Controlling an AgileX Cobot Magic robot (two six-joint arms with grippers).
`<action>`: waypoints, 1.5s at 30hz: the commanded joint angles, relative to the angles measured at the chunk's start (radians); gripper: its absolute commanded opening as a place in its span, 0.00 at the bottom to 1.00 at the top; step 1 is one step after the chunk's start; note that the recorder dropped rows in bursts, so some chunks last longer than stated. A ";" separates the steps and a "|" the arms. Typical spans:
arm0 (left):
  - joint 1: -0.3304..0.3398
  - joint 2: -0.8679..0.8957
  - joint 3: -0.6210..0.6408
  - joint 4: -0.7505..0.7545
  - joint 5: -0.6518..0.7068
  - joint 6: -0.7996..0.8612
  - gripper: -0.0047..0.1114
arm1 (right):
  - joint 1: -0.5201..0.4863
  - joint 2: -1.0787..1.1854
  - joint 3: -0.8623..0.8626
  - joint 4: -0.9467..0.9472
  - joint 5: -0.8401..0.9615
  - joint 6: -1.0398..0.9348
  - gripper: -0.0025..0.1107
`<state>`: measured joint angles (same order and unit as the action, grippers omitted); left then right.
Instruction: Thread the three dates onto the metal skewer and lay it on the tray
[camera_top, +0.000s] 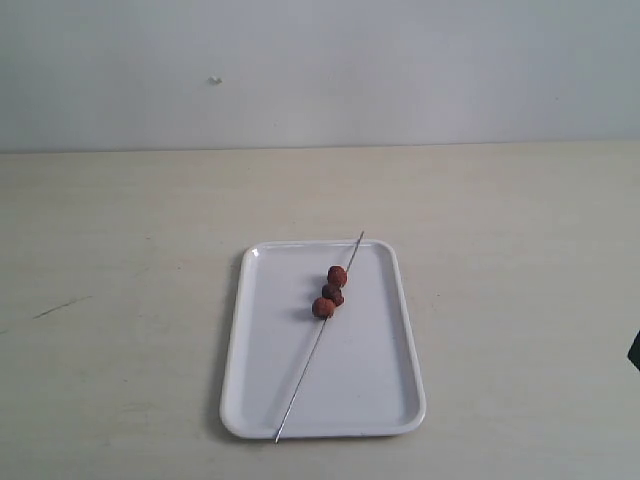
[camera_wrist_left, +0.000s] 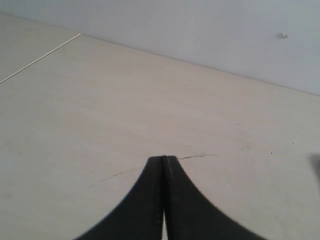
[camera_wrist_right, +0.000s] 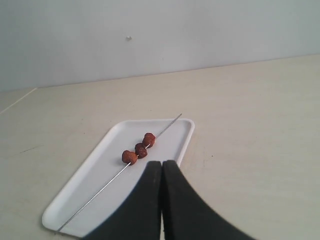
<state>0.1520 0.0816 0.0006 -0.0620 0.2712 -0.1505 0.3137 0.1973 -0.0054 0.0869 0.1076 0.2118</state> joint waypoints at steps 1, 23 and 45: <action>0.003 -0.005 -0.001 0.005 0.000 -0.007 0.04 | 0.001 -0.002 0.005 0.002 -0.006 0.000 0.02; 0.003 -0.005 -0.001 0.005 0.000 -0.007 0.04 | -0.281 -0.197 0.005 -0.157 0.054 -0.142 0.02; 0.003 -0.005 -0.001 0.005 0.000 -0.007 0.04 | -0.339 -0.197 0.005 -0.171 0.084 -0.131 0.02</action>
